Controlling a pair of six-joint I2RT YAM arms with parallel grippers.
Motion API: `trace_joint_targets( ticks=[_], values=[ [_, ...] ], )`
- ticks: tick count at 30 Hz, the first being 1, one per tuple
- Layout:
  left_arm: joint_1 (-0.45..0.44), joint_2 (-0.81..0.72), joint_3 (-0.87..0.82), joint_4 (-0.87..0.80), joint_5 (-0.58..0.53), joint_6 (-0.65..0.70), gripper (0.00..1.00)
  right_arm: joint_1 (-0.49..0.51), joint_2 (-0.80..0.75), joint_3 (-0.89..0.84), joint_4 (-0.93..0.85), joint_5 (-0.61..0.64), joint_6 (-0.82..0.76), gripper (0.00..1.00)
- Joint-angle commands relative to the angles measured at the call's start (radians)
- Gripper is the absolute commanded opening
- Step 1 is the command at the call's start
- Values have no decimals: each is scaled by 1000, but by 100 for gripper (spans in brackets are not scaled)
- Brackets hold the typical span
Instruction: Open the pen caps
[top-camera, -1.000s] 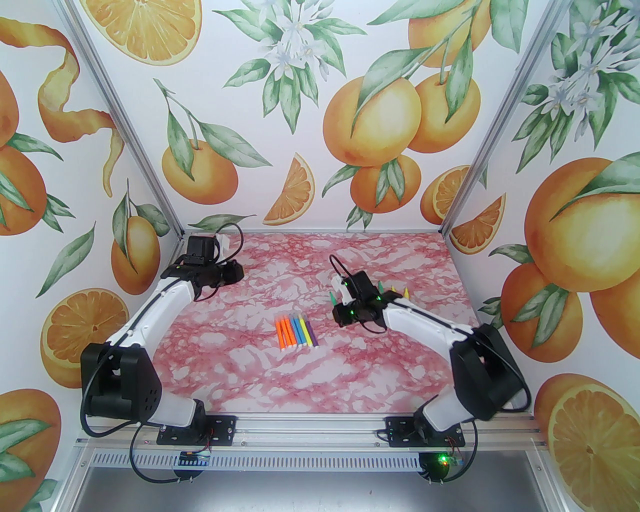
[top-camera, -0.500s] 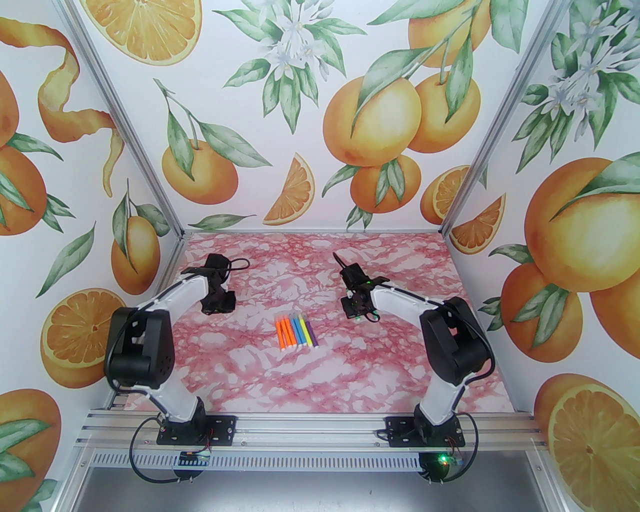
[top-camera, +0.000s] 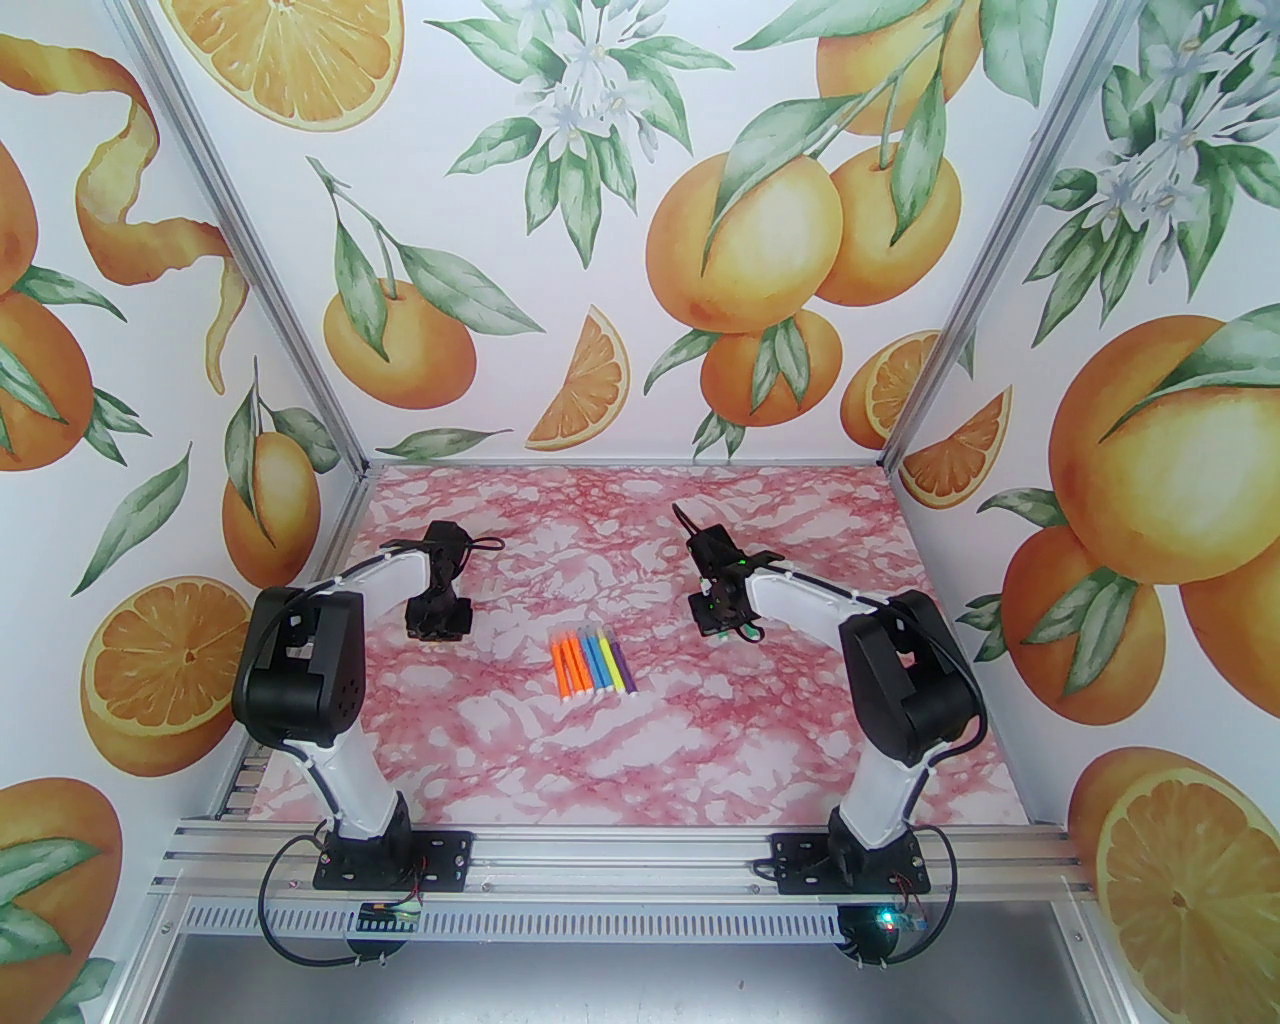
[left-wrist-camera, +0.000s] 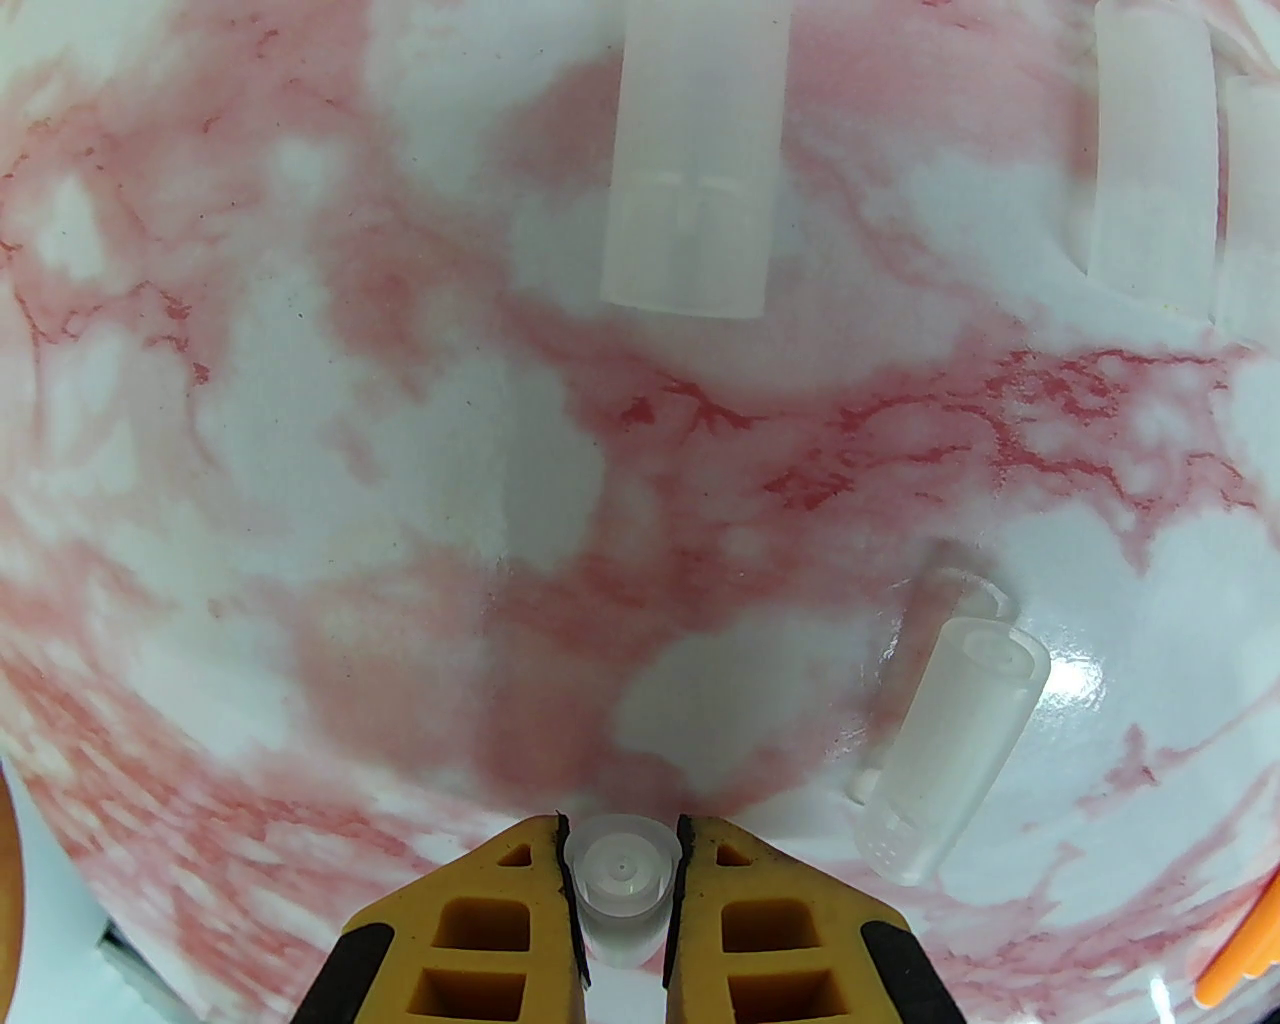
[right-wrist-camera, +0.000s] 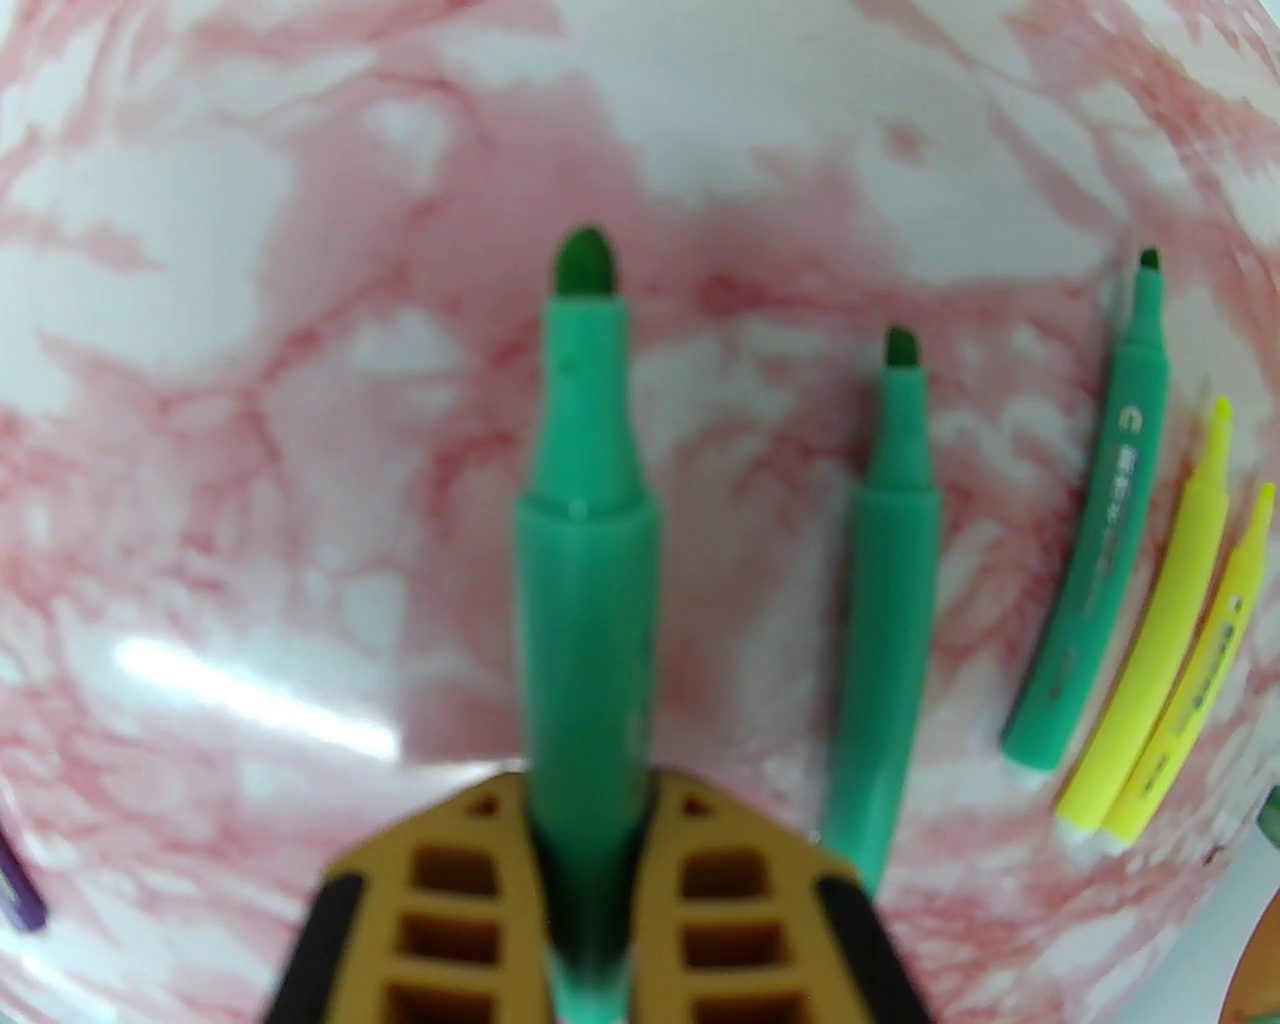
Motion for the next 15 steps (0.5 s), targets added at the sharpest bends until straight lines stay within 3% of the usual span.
trace_joint_targets(
  ticks=[1, 8, 15],
  values=[
    [-1, 55, -14, 7, 4, 17, 6, -11, 25, 4, -10, 3, -8, 14],
    [0, 72, -11, 21, 25, 22, 12, -14, 35, -2, -12, -10, -6, 22],
    [-2, 51, -13, 33, 52, 20, 25, -17, 33, -3, -16, -12, -7, 29]
  ],
)
